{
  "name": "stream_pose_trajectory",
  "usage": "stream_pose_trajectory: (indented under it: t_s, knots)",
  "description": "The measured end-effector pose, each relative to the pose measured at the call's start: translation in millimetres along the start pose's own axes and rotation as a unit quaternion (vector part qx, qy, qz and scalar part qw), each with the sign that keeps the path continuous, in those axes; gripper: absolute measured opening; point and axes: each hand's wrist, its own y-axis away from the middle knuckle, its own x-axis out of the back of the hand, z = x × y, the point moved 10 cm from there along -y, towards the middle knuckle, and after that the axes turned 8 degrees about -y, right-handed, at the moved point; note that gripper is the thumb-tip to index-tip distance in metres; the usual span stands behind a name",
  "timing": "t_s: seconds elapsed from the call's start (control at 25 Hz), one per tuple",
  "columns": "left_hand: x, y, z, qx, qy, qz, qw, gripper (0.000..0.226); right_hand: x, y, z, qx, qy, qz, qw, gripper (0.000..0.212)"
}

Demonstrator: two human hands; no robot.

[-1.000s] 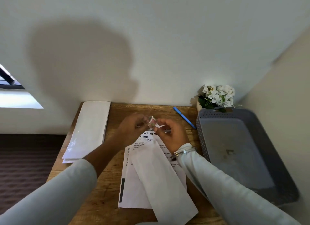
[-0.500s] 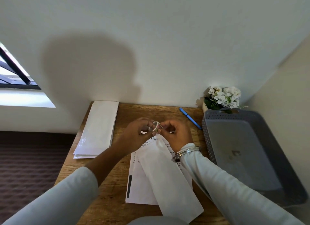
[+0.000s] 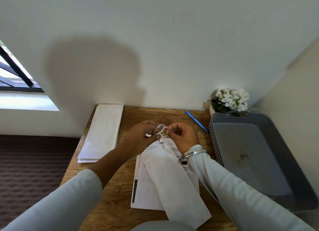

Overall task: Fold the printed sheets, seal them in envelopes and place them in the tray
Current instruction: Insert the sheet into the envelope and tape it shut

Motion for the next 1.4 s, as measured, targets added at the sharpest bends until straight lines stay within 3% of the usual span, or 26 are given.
stream_pose_trajectory:
  t_s: [0.24,0.4,0.48,0.8,1.12,1.24,1.4]
  knots:
    - [-3.5,-4.0,-4.2,0.005,-0.035,0.002,0.999,0.013,-0.5,-0.9,0.1,0.018,0.048,0.009,0.999,0.010]
    - [-7.6,-14.7,-15.5,0.012,-0.080,0.002,0.997,0.013,-16.0,10.1,4.3,0.023,0.059,-0.045,0.997,0.008]
    - [-8.8,-25.2,-25.5,0.026,-0.123,-0.002,0.992,0.016,-20.7,14.0,11.6,0.001,0.035,-0.064,0.997,0.007]
    - [0.1,-85.4,-45.9,0.042,-0.278,0.036,0.959,0.024,2.7,14.8,40.7,-0.104,-0.061,-0.011,0.993,0.009]
    - [-16.8,-117.1,-64.9,0.074,-0.372,0.010,0.925,0.022,14.9,12.5,47.9,-0.168,-0.135,0.015,0.977,0.006]
    - [-19.1,-113.9,-70.1,0.079,-0.334,0.003,0.939,0.025,15.2,10.7,50.8,-0.210,-0.183,0.032,0.960,0.004]
    - [2.1,-89.2,-53.9,0.101,-0.152,0.098,0.978,0.013,17.4,11.9,63.7,-0.282,-0.255,0.078,0.922,0.003]
